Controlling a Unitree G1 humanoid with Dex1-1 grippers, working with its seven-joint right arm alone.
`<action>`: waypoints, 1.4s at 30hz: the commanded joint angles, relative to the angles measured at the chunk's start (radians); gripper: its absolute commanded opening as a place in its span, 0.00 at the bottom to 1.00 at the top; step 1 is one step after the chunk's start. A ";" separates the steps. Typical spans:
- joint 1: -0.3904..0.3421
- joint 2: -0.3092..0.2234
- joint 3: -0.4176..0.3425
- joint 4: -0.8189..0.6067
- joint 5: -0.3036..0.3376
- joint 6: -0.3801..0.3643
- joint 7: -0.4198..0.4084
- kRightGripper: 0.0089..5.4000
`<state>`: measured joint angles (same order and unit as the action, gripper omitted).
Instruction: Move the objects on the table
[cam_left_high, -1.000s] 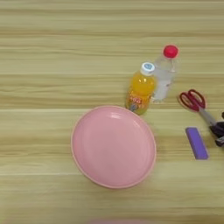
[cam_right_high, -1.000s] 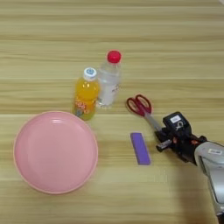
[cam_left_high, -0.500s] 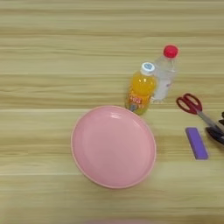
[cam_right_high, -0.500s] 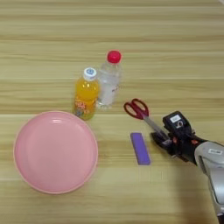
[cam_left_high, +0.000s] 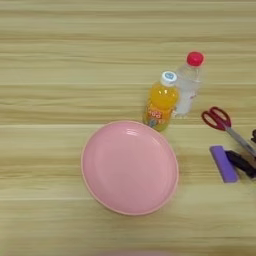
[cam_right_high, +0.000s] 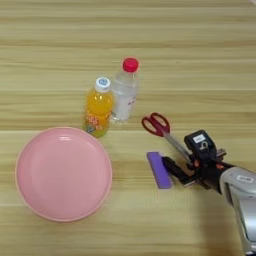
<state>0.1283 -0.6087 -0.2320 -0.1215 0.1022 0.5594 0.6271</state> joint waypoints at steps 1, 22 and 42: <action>-0.023 -0.008 -0.055 -0.086 0.022 -0.004 -0.043 0.91; 0.029 0.253 -0.057 -0.320 0.054 -0.152 -0.242 1.00; 0.131 0.480 0.149 -0.400 0.054 -0.363 -0.334 1.00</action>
<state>0.2987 -0.1292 -0.0864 -0.4715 0.1534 0.2340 0.3121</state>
